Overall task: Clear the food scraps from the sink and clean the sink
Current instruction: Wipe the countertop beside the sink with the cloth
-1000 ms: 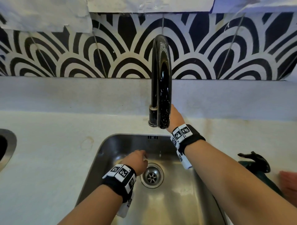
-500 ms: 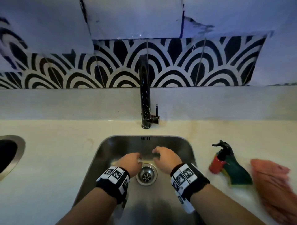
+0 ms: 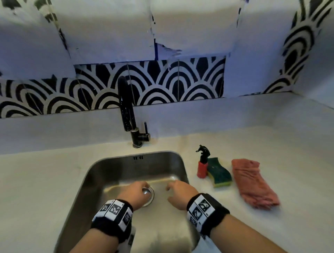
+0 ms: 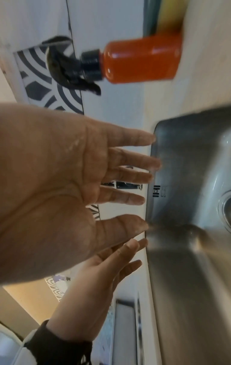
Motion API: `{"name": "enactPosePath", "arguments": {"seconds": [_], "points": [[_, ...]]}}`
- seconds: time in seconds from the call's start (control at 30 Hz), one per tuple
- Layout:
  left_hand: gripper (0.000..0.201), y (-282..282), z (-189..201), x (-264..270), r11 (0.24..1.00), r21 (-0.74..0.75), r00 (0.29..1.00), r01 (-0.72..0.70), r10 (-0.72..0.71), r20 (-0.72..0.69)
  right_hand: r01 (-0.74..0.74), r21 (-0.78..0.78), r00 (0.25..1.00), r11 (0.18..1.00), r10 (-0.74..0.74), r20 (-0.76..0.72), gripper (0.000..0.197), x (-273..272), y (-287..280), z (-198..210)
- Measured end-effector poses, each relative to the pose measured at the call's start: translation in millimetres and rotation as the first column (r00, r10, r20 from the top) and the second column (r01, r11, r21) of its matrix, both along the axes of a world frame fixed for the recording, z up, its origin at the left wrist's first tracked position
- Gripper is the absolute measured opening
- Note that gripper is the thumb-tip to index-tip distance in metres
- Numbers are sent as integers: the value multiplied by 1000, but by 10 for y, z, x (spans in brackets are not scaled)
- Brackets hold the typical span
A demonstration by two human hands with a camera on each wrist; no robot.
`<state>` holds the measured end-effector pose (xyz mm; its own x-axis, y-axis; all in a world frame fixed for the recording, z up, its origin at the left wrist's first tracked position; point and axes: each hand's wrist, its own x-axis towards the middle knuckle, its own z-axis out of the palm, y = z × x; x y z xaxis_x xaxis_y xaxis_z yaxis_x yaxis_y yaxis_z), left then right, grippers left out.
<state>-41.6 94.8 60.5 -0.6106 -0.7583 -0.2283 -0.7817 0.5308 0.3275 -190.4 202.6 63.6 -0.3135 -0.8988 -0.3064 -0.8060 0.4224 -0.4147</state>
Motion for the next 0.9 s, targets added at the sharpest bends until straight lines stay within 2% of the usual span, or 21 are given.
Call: {"name": "enactPosePath", "arguments": {"seconds": [0.2,0.3,0.43,0.5,0.57,0.67,0.77,0.9], "points": [[33,253,108,-357,983,5,977,183,-181,-111,234,-105,970,966,-239,-35,27,-140,423,117],[34,432,120,-533,965,16,948,262,-254,-193,406,-194,903,893,-424,-65,21,-308,712,137],[38,673,100,-793,963,66,922,260,-227,-312,522,-289,800,802,-578,-161,25,-627,1057,107],[37,782,89,-936,954,78,920,289,-255,-298,498,-328,769,803,-583,-261,37,-841,1159,66],[36,881,51,-1087,936,66,909,347,-318,-269,502,-273,750,821,-570,-335,55,-1058,1227,9],[38,1059,-6,-1333,907,73,890,416,-389,-239,503,-88,811,860,-505,-297,76,-1398,1297,-264],[45,1252,-42,-1621,880,61,867,470,-448,-216,362,-99,857,927,-373,-355,73,-1706,1384,-597],[41,1466,-69,-2007,876,79,861,476,-446,-246,404,-49,853,913,-396,-340,64,-2199,1421,-676]]}}
